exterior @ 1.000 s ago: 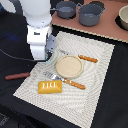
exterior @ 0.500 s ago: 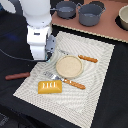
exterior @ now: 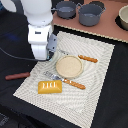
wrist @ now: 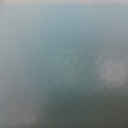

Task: Interact with the objects in diverse but meaningful ways.

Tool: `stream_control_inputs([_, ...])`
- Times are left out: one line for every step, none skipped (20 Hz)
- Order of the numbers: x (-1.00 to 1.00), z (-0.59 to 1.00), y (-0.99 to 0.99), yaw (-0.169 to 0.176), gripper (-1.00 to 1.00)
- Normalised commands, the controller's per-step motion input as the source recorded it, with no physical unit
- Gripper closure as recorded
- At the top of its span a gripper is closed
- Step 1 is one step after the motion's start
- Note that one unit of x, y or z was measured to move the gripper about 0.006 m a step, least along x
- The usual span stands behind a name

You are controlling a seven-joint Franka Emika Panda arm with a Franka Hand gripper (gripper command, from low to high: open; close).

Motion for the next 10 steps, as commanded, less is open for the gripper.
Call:
stream_control_inputs([0.77,0.93,0.43,0.000,1.00])
stream_control_inputs([0.73,0.86,0.45,0.000,1.00])
stream_control_inputs([0.71,0.71,0.47,0.000,1.00])
stream_control_inputs([0.71,0.61,0.49,0.000,1.00])
stream_control_inputs([0.70,0.53,0.51,0.000,1.00])
stream_control_inputs([0.69,0.47,0.52,0.000,1.00])
stream_control_inputs([0.69,0.41,0.53,0.000,1.00])
stream_control_inputs([0.70,0.29,0.53,0.000,1.00])
stream_control_inputs([0.75,0.12,0.51,0.000,1.00])
stream_control_inputs([0.77,0.09,0.51,0.000,1.00])
